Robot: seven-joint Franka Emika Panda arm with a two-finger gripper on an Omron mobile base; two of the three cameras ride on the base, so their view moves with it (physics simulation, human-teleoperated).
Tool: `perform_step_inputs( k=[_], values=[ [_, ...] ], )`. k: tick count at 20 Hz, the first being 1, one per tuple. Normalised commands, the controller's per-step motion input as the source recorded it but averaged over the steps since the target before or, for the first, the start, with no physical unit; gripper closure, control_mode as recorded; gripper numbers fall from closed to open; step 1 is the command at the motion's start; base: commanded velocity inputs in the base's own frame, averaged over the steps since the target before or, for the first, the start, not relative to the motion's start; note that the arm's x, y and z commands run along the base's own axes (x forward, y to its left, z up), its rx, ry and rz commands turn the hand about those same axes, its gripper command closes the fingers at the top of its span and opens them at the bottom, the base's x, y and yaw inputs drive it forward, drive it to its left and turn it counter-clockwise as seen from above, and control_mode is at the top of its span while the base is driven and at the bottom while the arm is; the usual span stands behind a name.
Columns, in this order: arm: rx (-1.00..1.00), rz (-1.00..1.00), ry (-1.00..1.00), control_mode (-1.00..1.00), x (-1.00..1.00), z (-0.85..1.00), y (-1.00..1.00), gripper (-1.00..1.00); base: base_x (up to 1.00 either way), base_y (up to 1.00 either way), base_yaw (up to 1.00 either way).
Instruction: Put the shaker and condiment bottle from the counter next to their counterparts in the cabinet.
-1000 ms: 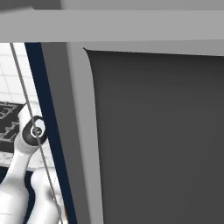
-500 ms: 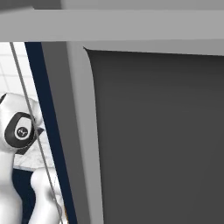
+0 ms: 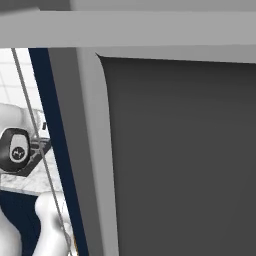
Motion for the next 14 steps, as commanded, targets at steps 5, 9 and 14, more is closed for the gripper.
perform_step_inputs(
  k=[5,9,14],
  values=[
    [-0.07,0.12,-0.23,-1.0,-0.28,0.1,0.29,1.0,0.0,0.0,0.0],
    [0.0,0.08,-0.17,-1.0,-0.02,0.54,0.08,1.0,0.0,0.0,0.0],
    [0.0,0.09,-0.1,-1.0,0.0,0.63,0.01,1.0,0.0,0.0,0.0]
  ],
)
